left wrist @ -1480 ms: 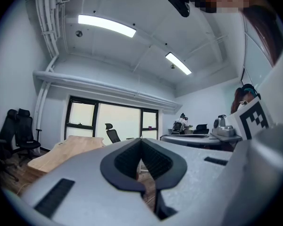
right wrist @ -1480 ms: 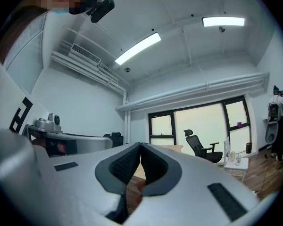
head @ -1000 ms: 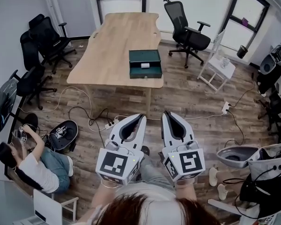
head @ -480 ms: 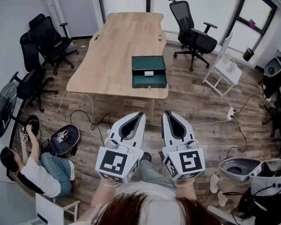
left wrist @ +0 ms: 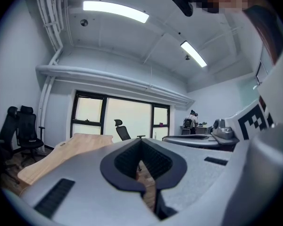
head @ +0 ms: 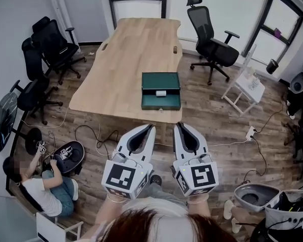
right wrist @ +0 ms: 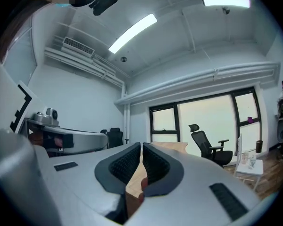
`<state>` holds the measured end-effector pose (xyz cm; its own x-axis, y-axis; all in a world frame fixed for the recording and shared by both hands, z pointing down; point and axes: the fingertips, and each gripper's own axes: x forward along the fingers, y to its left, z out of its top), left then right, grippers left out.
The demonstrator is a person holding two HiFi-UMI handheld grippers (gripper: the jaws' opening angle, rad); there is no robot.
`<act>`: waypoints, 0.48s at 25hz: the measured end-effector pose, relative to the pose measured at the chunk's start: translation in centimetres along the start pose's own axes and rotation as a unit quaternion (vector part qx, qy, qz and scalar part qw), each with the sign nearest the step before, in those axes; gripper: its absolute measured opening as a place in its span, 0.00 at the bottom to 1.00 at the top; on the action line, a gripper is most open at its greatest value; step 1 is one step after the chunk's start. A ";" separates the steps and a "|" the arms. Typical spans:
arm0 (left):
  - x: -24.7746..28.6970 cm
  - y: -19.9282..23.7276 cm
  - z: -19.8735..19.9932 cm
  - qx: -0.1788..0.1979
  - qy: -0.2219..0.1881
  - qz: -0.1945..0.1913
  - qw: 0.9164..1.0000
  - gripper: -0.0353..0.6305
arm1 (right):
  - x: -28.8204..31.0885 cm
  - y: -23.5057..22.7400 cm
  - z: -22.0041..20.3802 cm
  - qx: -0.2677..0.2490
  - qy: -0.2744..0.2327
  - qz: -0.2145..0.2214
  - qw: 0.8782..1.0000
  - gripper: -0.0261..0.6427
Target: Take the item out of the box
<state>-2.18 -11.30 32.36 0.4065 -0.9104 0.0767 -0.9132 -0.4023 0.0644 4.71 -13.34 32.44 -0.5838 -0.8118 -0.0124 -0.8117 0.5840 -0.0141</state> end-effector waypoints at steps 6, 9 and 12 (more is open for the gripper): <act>3.5 1.9 0.6 0.013 -0.011 0.012 1.000 0.06 | 3.3 -1.9 -1.0 0.000 0.014 0.018 1.000 0.08; 4.4 2.6 0.2 0.000 -0.001 0.021 1.000 0.06 | 4.5 -2.6 -1.6 0.004 0.019 0.024 1.000 0.08; 5.1 3.2 0.2 0.002 0.000 0.026 1.000 0.06 | 5.6 -2.8 -2.1 0.008 0.024 0.033 0.999 0.08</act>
<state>-3.04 -17.23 32.79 0.3588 -0.9300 0.0803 -0.9331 -0.3551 0.0563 3.67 -19.51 34.55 -0.6363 -0.7707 0.0335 -0.7714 0.6356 -0.0304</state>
